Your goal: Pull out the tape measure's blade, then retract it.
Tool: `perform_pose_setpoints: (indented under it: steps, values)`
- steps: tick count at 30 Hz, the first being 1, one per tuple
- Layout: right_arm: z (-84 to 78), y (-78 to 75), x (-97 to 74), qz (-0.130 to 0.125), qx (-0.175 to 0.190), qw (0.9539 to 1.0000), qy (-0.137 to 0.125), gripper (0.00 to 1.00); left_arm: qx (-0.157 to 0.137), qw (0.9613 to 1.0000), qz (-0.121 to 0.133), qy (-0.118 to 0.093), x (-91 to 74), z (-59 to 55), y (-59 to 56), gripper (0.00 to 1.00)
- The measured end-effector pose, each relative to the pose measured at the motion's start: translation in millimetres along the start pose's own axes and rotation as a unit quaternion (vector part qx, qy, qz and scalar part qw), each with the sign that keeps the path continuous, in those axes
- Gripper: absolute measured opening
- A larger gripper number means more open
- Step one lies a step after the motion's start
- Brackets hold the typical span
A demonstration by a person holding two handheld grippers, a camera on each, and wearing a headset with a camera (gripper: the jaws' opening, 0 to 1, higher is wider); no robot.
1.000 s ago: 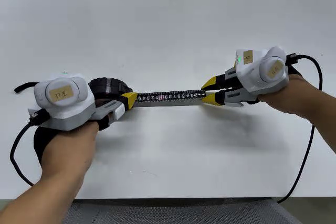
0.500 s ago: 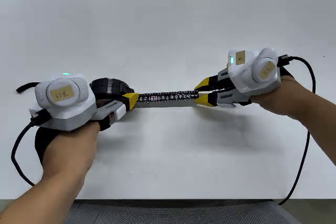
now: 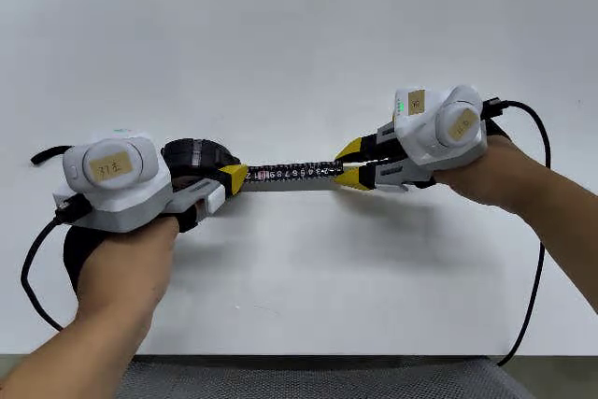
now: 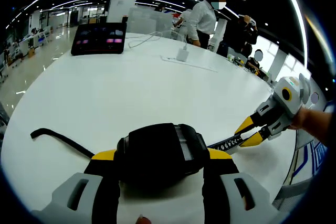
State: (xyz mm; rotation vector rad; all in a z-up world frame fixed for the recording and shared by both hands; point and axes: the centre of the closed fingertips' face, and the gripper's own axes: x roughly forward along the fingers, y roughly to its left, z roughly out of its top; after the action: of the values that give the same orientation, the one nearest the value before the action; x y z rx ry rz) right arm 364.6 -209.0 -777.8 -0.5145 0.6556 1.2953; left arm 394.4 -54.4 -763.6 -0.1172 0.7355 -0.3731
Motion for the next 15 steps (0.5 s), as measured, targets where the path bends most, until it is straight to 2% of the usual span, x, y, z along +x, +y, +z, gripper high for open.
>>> perform_pose_setpoints:
  steps: [15]
  values:
    - [9.4,1.0,9.9,0.006,-0.001,0.9999,-0.008,0.09,-0.003,1.0000,-0.001,-0.001,0.3,0.2,-0.2,0.59]
